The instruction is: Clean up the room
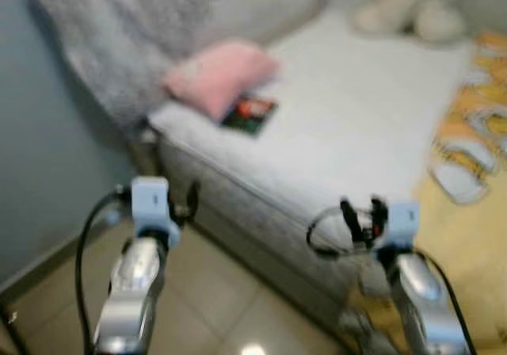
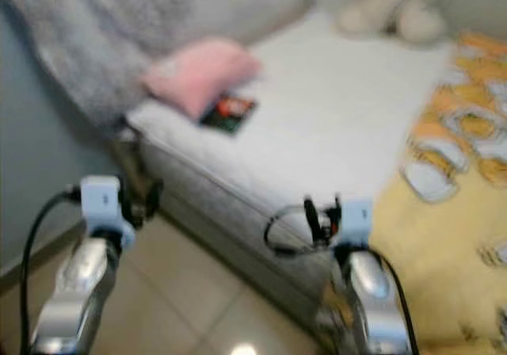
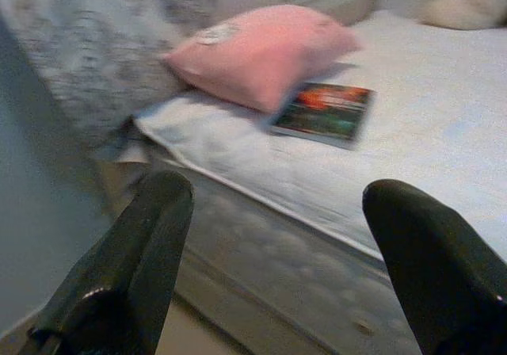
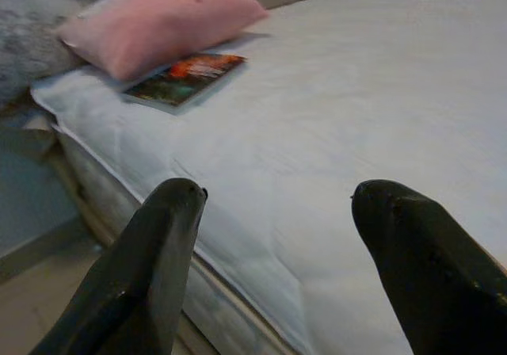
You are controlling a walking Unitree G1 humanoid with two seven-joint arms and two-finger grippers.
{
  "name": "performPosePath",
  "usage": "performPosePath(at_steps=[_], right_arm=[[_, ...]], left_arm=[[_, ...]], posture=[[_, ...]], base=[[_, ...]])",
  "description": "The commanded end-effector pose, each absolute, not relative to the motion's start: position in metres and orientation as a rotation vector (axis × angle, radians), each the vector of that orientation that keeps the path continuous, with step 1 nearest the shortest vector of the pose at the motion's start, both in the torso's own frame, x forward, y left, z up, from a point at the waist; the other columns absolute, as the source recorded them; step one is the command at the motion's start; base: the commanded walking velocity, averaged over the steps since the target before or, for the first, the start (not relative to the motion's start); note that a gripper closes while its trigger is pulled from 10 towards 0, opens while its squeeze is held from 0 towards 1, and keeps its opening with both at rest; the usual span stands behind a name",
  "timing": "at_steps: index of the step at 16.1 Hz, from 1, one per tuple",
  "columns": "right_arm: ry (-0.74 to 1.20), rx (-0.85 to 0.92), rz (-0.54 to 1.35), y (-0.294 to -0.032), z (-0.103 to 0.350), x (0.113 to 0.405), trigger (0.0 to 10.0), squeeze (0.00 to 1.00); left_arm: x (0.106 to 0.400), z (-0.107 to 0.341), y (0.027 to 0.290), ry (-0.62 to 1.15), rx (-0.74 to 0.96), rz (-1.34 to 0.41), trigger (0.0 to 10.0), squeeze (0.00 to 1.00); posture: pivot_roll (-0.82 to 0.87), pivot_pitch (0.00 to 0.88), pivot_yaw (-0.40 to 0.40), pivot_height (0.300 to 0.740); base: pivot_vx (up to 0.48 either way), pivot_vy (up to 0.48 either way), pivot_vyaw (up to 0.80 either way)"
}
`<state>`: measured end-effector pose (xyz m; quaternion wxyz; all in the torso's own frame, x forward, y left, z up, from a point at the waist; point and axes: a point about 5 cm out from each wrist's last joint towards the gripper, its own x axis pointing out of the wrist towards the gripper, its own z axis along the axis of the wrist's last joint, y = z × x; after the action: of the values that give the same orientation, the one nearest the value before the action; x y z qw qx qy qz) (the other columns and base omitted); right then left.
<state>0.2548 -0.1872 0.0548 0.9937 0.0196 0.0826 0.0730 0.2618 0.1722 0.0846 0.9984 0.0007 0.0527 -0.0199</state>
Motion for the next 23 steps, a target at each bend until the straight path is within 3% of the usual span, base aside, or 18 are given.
performPosePath(at_steps=[1, 3, 8, 13, 16, 23], right_arm=[[0.138, 0.052, 0.177, -0.179, 0.061, 0.261, 10.0, 0.0], [0.136, 0.051, 0.18, -0.179, 0.062, 0.262, 10.0, 0.0], [0.137, 0.065, 0.169, -0.185, 0.061, 0.263, 10.0, 0.0], [0.156, 0.056, 0.13, -0.197, 0.053, 0.236, 10.0, 0.0], [0.168, 0.048, 0.146, -0.192, 0.049, 0.236, 10.0, 0.0], [0.146, 0.05, 0.134, -0.192, 0.054, 0.245, 10.0, 0.0]], left_arm=[[0.262, 0.086, 0.181, 0.11, 0.013, -0.012, 10.0, 0.0], [0.263, 0.086, 0.177, 0.107, 0.004, -0.03, 10.0, 0.0], [0.261, 0.082, 0.181, 0.114, 0.069, 0.008, 10.0, 0.0], [0.221, 0.076, 0.185, 0.125, 0.018, -0.191, 10.0, 0.0], [0.242, 0.078, 0.167, 0.102, 0.015, -0.185, 10.0, 0.0], [0.252, 0.079, 0.18, 0.147, -0.007, -0.069, 10.0, 0.0]], posture=[[-0.05, 0.0, 0.018, 0.74], [-0.05, 0.0, 0.015, 0.74], [-0.04, 0.0, 0.008, 0.74], [-0.04, 0.0, 0.016, 0.74], [-0.04, 0.0, 0.018, 0.74], [-0.06, 0.0, 0.019, 0.74]], base=[[0.48, 0.0, 0.56], [0.48, 0.0, 0.55], [0.0, 0.0, 0.55], [0.0, 0.0, 0.55], [0.0, 0.0, 0.55], [0.403, 0.0, 0.55]])
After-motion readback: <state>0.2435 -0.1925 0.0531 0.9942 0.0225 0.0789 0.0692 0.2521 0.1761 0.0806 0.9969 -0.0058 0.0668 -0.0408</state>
